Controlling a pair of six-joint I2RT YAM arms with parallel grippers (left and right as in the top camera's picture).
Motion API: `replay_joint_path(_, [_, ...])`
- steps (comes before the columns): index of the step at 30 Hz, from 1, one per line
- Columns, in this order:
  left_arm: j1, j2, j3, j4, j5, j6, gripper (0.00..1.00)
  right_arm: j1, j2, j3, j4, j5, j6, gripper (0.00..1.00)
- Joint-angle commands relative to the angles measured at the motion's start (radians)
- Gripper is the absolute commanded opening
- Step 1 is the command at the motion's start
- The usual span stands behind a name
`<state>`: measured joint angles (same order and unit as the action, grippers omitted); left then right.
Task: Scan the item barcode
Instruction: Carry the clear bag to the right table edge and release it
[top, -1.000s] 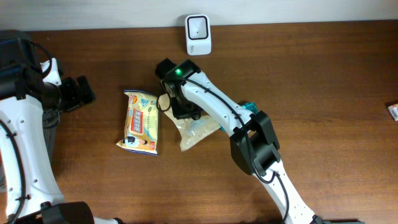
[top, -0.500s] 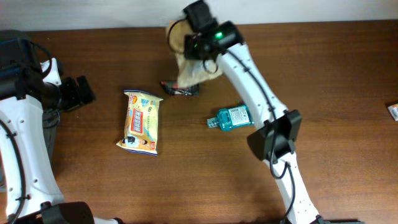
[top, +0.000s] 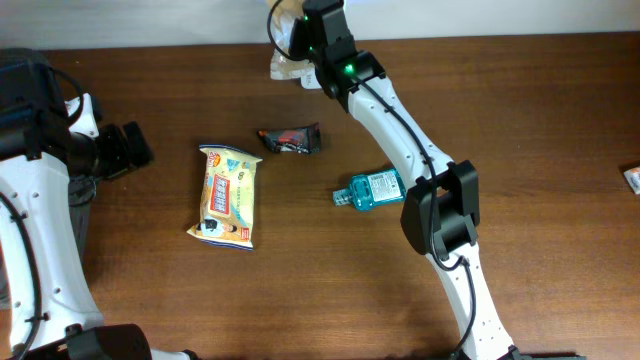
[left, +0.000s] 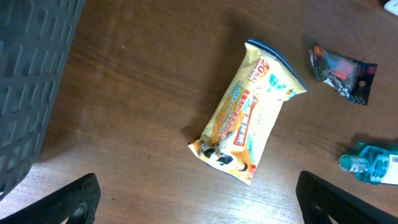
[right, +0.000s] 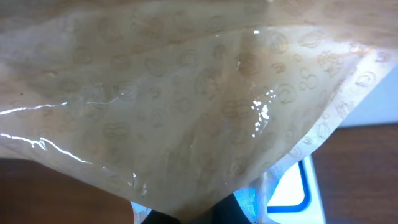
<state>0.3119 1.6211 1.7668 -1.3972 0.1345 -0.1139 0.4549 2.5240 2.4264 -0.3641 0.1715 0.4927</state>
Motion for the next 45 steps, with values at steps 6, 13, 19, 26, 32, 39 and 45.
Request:
replay_joint_path(6, [0.003,-0.013,-0.003,0.001,0.01,-0.005,0.99,-0.031,0.003,-0.043,0.036,0.129,-0.006,0.04])
replay_joint_path(13, [0.003,-0.013,-0.003,0.001,0.01,-0.005,0.99,-0.129,-0.047,0.045,-0.118,0.129,-0.007,0.04])
replay_joint_path(19, [0.003,-0.013,-0.003,0.001,0.01,-0.005,0.99,-0.315,-0.118,0.164,-0.349,0.129,-0.006,0.04])
replay_joint_path(26, [0.003,-0.013,-0.003,0.001,0.01,-0.005,0.99,-0.665,-0.143,0.172,-0.668,0.129,0.025,0.04])
replay_joint_path(32, [0.003,-0.013,-0.003,0.001,0.01,-0.005,0.99,-0.89,-0.119,0.133,-0.751,0.108,0.101,0.04])
replay_joint_path(39, [0.003,-0.013,-0.003,0.001,0.01,-0.005,0.99,-1.042,-0.058,0.019,-0.649,0.03,0.164,0.04])
replay_joint_path(45, [0.003,-0.013,-0.003,0.001,0.01,-0.005,0.99,-1.083,-0.016,-0.062,-0.552,0.027,0.164,0.18])
